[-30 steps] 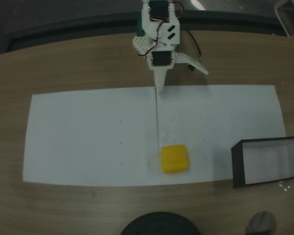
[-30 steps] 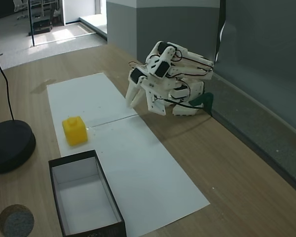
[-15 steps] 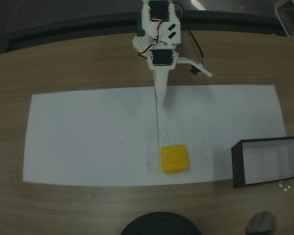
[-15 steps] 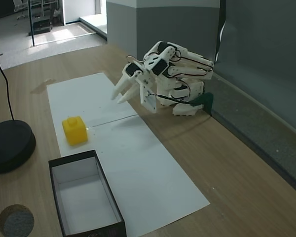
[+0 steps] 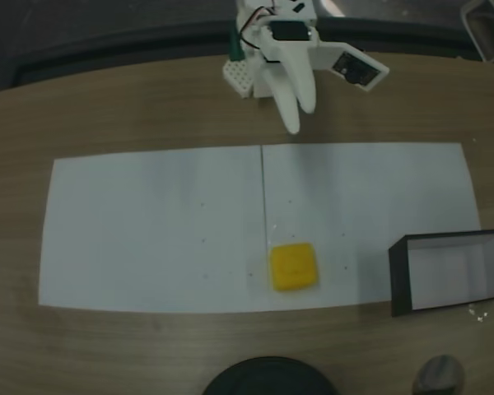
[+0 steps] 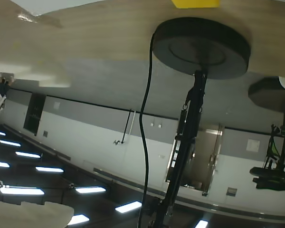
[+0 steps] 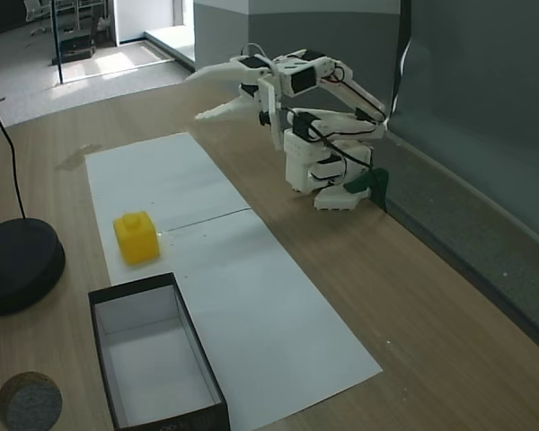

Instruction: Grab a yellow square and put it in the box.

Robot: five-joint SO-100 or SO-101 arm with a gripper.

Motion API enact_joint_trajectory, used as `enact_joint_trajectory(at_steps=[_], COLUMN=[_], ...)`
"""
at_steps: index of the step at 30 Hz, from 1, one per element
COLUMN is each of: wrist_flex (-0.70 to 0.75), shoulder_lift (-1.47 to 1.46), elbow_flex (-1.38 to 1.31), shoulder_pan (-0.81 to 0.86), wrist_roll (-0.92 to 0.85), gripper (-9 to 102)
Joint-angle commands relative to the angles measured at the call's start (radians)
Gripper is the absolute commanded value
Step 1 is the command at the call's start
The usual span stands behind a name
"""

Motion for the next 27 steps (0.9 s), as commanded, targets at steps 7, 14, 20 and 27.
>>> enact_joint_trajectory(at_steps=[7,14,20,27], wrist_flex=[0.051,0.316,0.446,0.462], shoulder_lift=[-0.828,-1.473,-1.819,-1.979], elbow_flex=[-0.54,-1.0,-1.25,-1.331], shoulder_pan=[0.006,0.006,0.009,0.006], wrist_roll=[0.1,0.124,0.126,0.126], gripper=[29,37,37,37])
